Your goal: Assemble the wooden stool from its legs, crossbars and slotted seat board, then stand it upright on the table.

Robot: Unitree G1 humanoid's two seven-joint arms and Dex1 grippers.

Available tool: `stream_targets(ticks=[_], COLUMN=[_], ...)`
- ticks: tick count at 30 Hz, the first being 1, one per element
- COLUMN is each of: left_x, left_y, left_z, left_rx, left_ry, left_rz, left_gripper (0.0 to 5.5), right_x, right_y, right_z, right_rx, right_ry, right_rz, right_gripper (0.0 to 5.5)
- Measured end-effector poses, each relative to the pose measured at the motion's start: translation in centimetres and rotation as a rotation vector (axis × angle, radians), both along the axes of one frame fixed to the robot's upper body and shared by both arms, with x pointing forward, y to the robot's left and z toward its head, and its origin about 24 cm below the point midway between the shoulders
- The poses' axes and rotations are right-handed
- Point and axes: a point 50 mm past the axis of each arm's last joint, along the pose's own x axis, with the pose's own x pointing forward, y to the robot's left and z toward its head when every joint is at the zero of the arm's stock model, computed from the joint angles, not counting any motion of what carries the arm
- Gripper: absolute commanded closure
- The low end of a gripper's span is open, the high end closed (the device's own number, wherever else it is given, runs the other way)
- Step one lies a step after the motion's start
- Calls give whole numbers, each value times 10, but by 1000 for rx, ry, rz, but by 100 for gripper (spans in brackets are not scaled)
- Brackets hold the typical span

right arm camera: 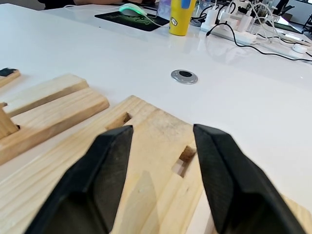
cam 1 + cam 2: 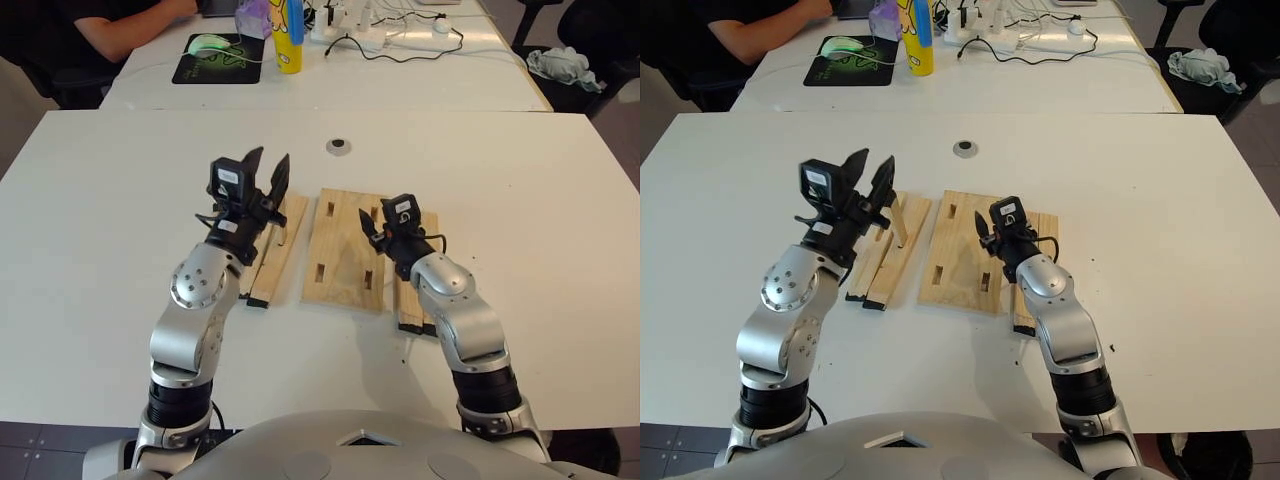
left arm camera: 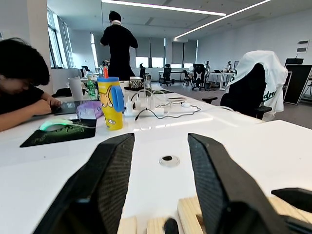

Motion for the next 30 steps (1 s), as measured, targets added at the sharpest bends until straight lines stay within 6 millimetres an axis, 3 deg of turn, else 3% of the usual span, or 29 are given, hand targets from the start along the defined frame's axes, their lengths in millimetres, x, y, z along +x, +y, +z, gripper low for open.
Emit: stream_targets(ticks=[5, 13, 21, 24, 27, 30], left_x=[24, 50, 51, 55, 57, 60], left_y=[-10, -20, -23, -23, -24, -24], left_z=[26, 16, 17, 50, 69, 48], left_rx=[-45, -106, -144, -173, -145, -130], left_ry=[-27, 156, 162, 5, -54, 62], left_rz=[-89, -198, -235, -241, -253, -251], left_gripper=[443, 548, 548, 548, 548, 548], right_x=[7, 14, 15, 15, 16, 16], right_y=[3, 8, 8, 9, 9, 10], right_z=[0, 1, -2, -2, -2, -1], right_rx=[9, 22, 23, 19, 15, 14], right_ry=[-11, -32, -30, -32, -37, -42], right_rz=[6, 14, 10, 10, 9, 12], right_gripper=[321, 321, 321, 321, 321, 321])
